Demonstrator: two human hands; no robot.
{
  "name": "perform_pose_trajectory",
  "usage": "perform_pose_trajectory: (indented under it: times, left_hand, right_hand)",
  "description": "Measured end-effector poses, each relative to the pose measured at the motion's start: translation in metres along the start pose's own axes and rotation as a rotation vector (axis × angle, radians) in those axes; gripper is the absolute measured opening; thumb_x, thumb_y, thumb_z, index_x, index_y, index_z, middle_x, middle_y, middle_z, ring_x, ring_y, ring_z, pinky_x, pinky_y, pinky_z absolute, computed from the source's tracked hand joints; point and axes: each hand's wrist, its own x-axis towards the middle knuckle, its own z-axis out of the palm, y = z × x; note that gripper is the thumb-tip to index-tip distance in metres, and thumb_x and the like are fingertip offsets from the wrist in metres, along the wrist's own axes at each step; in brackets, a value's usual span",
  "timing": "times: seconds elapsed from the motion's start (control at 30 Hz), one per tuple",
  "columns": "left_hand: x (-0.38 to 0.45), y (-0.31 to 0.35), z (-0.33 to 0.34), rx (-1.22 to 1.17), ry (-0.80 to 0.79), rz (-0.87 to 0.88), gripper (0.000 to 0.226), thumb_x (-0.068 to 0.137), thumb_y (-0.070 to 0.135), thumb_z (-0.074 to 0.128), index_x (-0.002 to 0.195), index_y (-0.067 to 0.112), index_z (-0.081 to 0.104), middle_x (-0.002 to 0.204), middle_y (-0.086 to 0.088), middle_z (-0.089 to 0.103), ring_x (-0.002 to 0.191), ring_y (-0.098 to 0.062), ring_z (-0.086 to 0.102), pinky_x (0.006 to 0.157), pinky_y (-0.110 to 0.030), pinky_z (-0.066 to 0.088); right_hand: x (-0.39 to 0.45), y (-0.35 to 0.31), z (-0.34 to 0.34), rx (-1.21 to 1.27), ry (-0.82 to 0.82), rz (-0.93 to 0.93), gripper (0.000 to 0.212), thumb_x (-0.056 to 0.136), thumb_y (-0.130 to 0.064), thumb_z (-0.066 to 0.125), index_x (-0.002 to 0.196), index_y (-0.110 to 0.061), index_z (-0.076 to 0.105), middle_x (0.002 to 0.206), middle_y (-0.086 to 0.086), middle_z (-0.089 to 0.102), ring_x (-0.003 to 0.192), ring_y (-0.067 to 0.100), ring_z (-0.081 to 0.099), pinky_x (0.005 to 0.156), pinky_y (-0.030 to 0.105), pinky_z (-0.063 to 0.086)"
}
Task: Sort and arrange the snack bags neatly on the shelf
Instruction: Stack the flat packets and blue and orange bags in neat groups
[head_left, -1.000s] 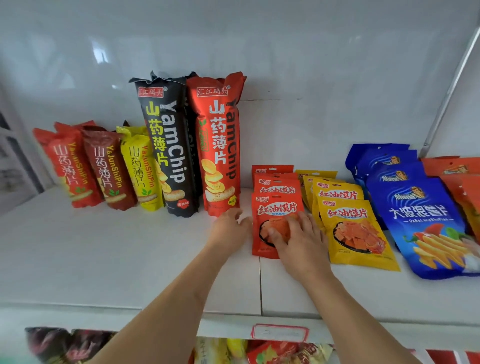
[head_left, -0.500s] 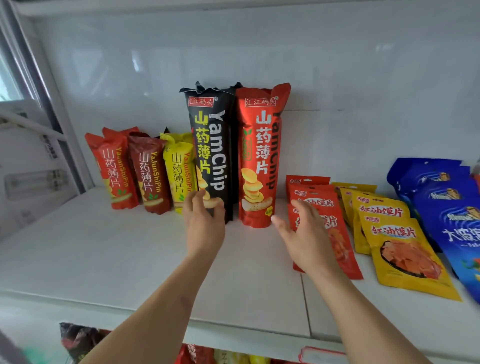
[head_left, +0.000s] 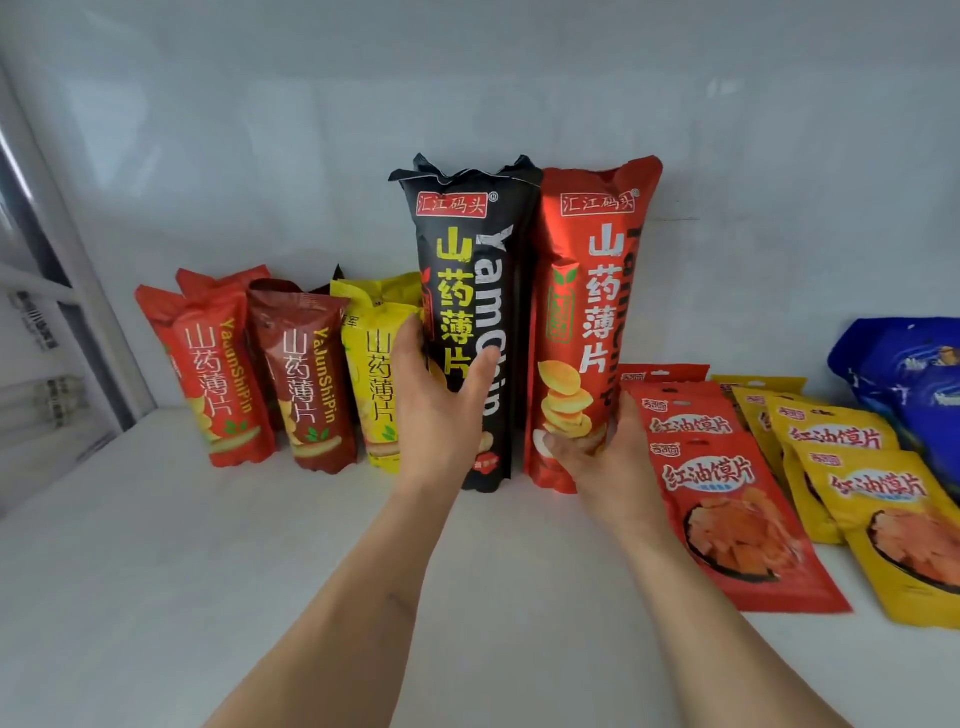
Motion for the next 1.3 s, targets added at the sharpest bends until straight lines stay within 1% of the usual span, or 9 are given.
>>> perform_pose_trajectory:
  times: [0.07, 0.17, 0.23, 0.33, 0.53, 0.63, 0.83, 1.03, 1.3]
  left_hand:
    - [0.006, -0.003, 0.004, -0.007, 0.007, -0.002, 0.088, 0.085, 0.046, 0.073, 0.154, 0.023, 0.025, 0.149, 0.013, 0.041, 0.133, 0.004, 0.037, 0.101, -0.007, 0.031]
    - [0.012, -0.017, 0.007, 0.033, -0.004, -0.002, 0.088, 0.08, 0.052, 0.074, 0.151, 0.026, 0.028, 0.146, 0.01, 0.047, 0.135, -0.006, 0.044, 0.11, -0.032, 0.044]
    - [0.013, -0.022, 0.008, 0.047, -0.024, -0.013, 0.089, 0.079, 0.052, 0.073, 0.151, 0.03, 0.027, 0.145, 0.01, 0.048, 0.135, -0.009, 0.047, 0.107, -0.041, 0.047]
    - [0.011, -0.025, 0.009, 0.051, -0.013, -0.007, 0.089, 0.081, 0.046, 0.075, 0.153, 0.029, 0.025, 0.145, 0.012, 0.048, 0.133, -0.006, 0.048, 0.107, -0.038, 0.048]
    - [0.01, -0.035, 0.015, 0.033, 0.049, -0.011, 0.093, 0.076, 0.052, 0.077, 0.152, 0.028, 0.027, 0.146, 0.007, 0.045, 0.138, -0.012, 0.043, 0.109, -0.042, 0.045]
    - [0.006, -0.032, 0.019, 0.07, 0.057, -0.005, 0.095, 0.078, 0.044, 0.079, 0.154, 0.023, 0.025, 0.149, 0.005, 0.039, 0.141, -0.012, 0.037, 0.113, -0.042, 0.041]
    - [0.005, -0.035, 0.022, 0.103, 0.019, -0.046, 0.096, 0.069, 0.058, 0.07, 0.149, 0.026, 0.027, 0.142, 0.006, 0.049, 0.132, -0.015, 0.05, 0.105, -0.044, 0.049]
    - [0.011, -0.039, 0.016, 0.089, -0.004, -0.095, 0.098, 0.065, 0.062, 0.076, 0.145, 0.035, 0.027, 0.136, 0.01, 0.054, 0.128, -0.018, 0.054, 0.101, -0.045, 0.052]
    - [0.013, -0.041, 0.016, 0.101, 0.01, -0.115, 0.103, 0.06, 0.065, 0.078, 0.145, 0.036, 0.028, 0.135, 0.011, 0.054, 0.128, -0.018, 0.054, 0.101, -0.046, 0.051]
  right_hand:
    - [-0.001, 0.0, 0.004, 0.006, 0.012, -0.011, 0.108, 0.059, -0.072, 0.08, 0.148, -0.04, 0.026, 0.143, -0.011, 0.048, 0.131, 0.012, 0.05, 0.104, 0.046, 0.048]
    - [-0.002, 0.003, 0.007, 0.007, 0.01, -0.017, 0.103, 0.063, -0.058, 0.084, 0.147, -0.039, 0.027, 0.14, -0.014, 0.049, 0.128, 0.01, 0.05, 0.104, 0.043, 0.048]
    - [-0.002, 0.007, 0.01, 0.002, 0.002, -0.028, 0.098, 0.067, -0.047, 0.086, 0.147, -0.035, 0.03, 0.135, -0.017, 0.05, 0.123, 0.006, 0.051, 0.103, 0.035, 0.047]
    - [-0.003, 0.011, 0.012, -0.003, 0.015, -0.042, 0.092, 0.071, -0.035, 0.087, 0.146, -0.03, 0.034, 0.13, -0.018, 0.05, 0.117, 0.001, 0.049, 0.097, 0.023, 0.041]
    - [0.0, 0.014, 0.016, -0.006, 0.061, -0.042, 0.093, 0.067, -0.039, 0.088, 0.144, -0.029, 0.038, 0.135, -0.01, 0.055, 0.122, 0.009, 0.054, 0.1, 0.031, 0.047]
    - [0.0, 0.015, 0.015, -0.015, 0.057, -0.04, 0.094, 0.067, -0.041, 0.088, 0.145, -0.028, 0.037, 0.137, -0.008, 0.054, 0.125, 0.012, 0.053, 0.1, 0.029, 0.045]
    - [-0.002, 0.012, 0.012, -0.009, 0.05, -0.044, 0.091, 0.07, -0.037, 0.086, 0.146, -0.025, 0.037, 0.138, -0.007, 0.053, 0.126, 0.013, 0.051, 0.098, 0.025, 0.039]
    - [-0.001, 0.01, 0.013, -0.017, 0.038, -0.05, 0.09, 0.072, -0.037, 0.085, 0.146, -0.026, 0.036, 0.136, -0.01, 0.051, 0.12, 0.004, 0.047, 0.097, 0.021, 0.037]
    - [0.003, 0.018, 0.01, -0.014, -0.012, -0.037, 0.087, 0.072, -0.037, 0.085, 0.145, -0.03, 0.037, 0.136, -0.009, 0.054, 0.124, 0.011, 0.053, 0.104, 0.036, 0.047]
